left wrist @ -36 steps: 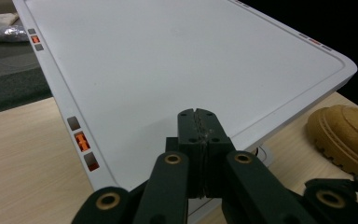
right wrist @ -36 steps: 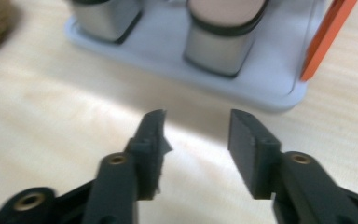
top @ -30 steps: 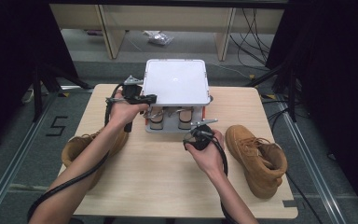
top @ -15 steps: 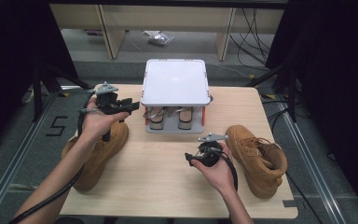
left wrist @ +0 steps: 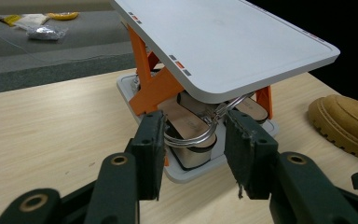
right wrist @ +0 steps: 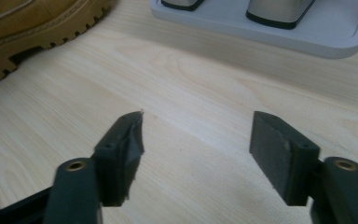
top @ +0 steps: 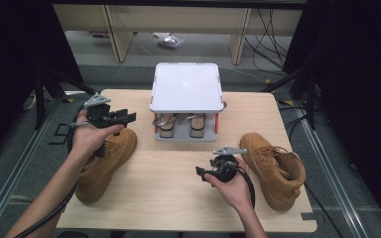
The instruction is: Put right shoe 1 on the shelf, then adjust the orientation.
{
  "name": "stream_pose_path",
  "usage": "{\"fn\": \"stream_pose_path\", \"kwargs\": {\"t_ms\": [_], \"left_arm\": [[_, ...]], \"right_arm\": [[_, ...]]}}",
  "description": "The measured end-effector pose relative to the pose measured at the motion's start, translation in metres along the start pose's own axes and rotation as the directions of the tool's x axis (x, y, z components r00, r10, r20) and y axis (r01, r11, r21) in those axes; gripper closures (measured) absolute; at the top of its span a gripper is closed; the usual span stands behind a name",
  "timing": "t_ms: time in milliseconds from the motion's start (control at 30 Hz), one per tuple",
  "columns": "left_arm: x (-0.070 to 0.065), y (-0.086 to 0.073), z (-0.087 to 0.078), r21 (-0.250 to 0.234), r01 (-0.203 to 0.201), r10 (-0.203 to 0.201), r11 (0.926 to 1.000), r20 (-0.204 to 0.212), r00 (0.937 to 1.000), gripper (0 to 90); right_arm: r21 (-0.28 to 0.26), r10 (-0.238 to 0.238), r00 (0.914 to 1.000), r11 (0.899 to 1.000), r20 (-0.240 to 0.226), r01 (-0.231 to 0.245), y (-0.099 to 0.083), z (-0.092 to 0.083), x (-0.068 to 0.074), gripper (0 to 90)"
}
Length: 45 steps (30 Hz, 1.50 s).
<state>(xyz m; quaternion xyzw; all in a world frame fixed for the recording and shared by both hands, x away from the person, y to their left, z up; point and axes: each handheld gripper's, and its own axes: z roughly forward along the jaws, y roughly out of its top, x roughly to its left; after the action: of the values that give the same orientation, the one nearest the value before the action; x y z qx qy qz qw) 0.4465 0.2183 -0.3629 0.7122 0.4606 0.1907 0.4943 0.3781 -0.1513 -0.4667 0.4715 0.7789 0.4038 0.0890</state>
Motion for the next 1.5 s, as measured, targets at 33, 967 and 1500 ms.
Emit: {"fn": "stream_pose_path", "kwargs": {"t_ms": [33,967,1500], "left_arm": [[0.000,-0.001,0.000,0.003,0.000,0.000,1.0000,0.002,1.0000,56.9],[0.048,-0.045,-0.084,0.043,0.017,-0.010,0.9989,-0.163,0.9865,51.9],[0.076,-0.087,-0.106,0.161,0.111,-0.074,0.9807,-0.224,0.9718,49.2]], "right_arm": [[0.000,0.000,1.0000,1.000,0.000,0.000,0.000,0.000,0.000,36.1],[-0.017,0.052,0.9970,0.999,0.058,-0.051,-0.005,-0.011,-0.001,53.8],[0.011,0.062,0.9974,0.998,0.036,-0.063,-0.009,-0.007,0.002,51.8]]}}
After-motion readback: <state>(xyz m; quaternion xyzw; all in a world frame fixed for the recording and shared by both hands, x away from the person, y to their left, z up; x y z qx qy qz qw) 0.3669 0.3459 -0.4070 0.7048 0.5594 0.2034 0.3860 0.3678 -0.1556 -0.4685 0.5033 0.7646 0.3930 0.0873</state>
